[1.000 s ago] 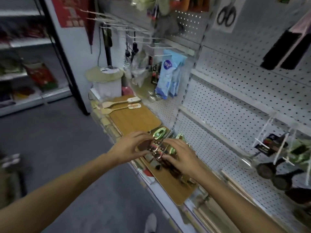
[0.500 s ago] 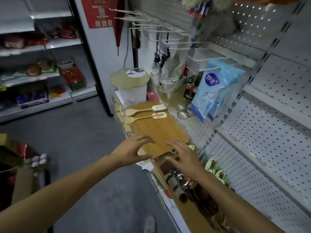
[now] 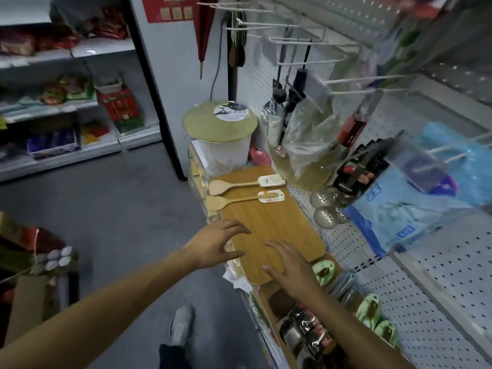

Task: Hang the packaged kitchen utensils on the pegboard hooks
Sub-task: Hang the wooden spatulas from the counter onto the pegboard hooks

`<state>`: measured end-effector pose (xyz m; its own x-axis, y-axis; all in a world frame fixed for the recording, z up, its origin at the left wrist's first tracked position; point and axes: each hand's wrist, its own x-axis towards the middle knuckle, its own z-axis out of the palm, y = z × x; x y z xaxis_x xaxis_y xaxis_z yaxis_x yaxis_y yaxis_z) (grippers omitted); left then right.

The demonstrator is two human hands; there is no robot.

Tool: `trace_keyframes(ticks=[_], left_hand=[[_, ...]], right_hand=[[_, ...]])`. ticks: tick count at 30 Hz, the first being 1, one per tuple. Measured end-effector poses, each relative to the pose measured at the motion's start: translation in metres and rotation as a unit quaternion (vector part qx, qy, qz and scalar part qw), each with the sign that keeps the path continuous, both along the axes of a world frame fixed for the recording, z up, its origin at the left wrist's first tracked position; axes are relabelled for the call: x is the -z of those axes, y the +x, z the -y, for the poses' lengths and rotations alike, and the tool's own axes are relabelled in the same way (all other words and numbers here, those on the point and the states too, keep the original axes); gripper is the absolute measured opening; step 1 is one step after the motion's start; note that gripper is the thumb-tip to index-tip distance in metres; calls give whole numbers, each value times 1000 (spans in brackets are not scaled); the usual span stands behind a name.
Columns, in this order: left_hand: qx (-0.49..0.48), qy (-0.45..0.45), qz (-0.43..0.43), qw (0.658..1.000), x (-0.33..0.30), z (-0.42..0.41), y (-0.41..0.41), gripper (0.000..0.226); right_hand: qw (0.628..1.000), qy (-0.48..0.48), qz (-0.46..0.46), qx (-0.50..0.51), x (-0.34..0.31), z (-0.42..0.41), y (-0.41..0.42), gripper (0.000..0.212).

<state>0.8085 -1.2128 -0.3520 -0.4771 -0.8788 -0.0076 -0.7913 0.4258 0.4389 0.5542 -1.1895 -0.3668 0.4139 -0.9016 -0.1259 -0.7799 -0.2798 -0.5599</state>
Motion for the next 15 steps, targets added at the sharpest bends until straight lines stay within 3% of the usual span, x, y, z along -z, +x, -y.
trace_keyframes(ticks=[10,15], left_hand=[[27,63,21,997,119,192,80,48],[8,92,26,995,203,298,109,46]], right_hand=[[989,80,-15,124,99,161,98,51],[958,135,11,252,175,254,148,41]])
